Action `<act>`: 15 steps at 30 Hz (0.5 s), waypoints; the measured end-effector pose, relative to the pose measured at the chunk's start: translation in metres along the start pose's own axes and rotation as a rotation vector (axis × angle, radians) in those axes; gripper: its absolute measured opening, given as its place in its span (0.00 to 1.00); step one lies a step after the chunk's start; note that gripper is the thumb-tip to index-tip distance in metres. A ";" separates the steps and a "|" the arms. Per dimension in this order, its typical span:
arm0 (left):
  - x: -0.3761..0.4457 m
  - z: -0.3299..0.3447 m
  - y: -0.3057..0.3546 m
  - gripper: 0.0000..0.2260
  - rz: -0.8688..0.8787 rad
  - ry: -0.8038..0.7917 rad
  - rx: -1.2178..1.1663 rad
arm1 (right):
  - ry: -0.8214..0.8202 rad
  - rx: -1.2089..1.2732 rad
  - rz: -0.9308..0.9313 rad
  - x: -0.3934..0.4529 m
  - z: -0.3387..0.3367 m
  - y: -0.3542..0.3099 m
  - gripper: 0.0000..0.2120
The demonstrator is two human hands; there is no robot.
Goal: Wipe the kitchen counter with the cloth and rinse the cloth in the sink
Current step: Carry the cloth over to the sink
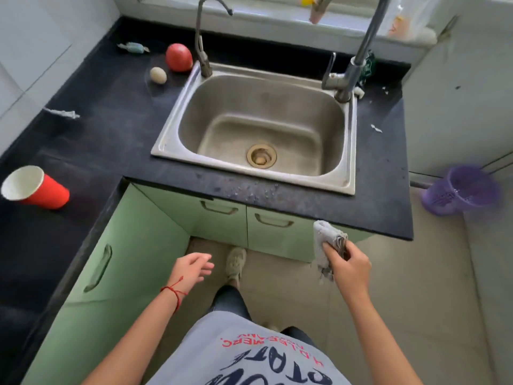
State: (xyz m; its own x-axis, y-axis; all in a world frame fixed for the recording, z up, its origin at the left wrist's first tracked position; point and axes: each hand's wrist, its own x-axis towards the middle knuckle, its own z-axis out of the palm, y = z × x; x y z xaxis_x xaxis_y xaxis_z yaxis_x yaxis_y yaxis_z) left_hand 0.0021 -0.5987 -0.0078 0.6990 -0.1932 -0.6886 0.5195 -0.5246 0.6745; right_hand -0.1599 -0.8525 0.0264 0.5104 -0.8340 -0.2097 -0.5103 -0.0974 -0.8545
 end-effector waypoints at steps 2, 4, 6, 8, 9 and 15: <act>0.025 -0.004 0.039 0.09 0.074 -0.031 0.003 | 0.048 0.065 0.008 0.023 0.012 -0.022 0.04; 0.047 -0.009 0.080 0.09 0.153 -0.083 0.008 | 0.091 0.098 0.013 0.045 0.024 -0.045 0.04; 0.067 -0.014 0.118 0.10 0.220 -0.143 0.028 | 0.127 0.100 0.010 0.064 0.036 -0.067 0.04; 0.087 -0.015 0.152 0.11 0.262 -0.184 0.032 | 0.147 0.102 0.009 0.083 0.046 -0.085 0.04; 0.097 -0.014 0.168 0.11 0.273 -0.200 0.030 | 0.150 0.103 0.022 0.092 0.051 -0.092 0.04; 0.146 0.013 0.254 0.09 0.385 -0.236 0.098 | 0.163 0.103 0.067 0.141 0.060 -0.113 0.04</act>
State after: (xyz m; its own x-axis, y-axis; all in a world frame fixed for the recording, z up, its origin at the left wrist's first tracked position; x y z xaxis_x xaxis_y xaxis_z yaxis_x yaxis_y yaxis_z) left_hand 0.2297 -0.7704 0.0596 0.6950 -0.5668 -0.4423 0.1874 -0.4511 0.8726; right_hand 0.0113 -0.9260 0.0648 0.3550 -0.9143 -0.1951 -0.4614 0.0101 -0.8871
